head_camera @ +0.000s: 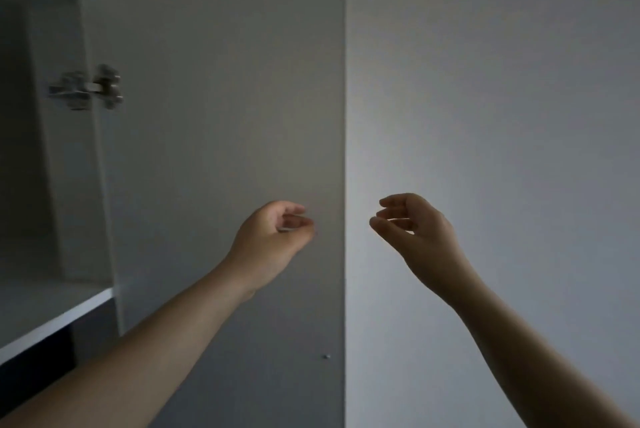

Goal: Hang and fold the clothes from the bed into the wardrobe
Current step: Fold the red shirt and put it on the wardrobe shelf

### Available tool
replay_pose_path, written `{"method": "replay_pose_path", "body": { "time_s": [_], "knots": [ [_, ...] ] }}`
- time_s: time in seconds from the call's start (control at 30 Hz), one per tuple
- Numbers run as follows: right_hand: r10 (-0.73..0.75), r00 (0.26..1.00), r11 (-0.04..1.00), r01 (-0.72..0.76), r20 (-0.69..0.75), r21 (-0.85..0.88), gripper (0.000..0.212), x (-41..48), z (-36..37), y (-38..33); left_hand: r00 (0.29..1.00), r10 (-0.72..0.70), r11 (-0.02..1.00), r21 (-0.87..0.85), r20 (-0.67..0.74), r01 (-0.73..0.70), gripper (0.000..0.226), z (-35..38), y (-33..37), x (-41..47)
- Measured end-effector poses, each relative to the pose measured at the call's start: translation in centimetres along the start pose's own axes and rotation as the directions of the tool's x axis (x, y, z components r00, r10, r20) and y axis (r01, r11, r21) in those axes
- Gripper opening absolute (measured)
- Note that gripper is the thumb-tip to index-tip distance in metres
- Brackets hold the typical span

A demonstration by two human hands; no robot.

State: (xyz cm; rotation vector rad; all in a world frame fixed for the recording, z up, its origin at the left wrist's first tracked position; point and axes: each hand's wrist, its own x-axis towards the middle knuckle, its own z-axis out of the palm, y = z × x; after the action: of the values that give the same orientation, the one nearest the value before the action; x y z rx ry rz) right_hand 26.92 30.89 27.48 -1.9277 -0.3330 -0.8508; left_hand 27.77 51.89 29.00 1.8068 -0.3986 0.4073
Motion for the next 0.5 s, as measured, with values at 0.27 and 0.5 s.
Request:
{"method": "replay_pose_path", "body": {
  "time_s": [0.27, 0.5],
  "knots": [
    [0.099, 0.963, 0.948, -0.168, -0.249, -0.269, 0.027, -8.2, -13.2, 1.8, 0.922, 0.082, 0.979, -0.204, 0.379, -0.003, 0.039, 12.2, 2.0, -2.4],
    [0.115, 0.898, 0.828, -0.323, -0.424, -0.459, 0.032, -16.9, -27.6, 1.5, 0.792, 0.235, 0.954, -0.29, 0.563, -0.077, 0.026, 26.1, 7.6, -8.0]
  ]
}}
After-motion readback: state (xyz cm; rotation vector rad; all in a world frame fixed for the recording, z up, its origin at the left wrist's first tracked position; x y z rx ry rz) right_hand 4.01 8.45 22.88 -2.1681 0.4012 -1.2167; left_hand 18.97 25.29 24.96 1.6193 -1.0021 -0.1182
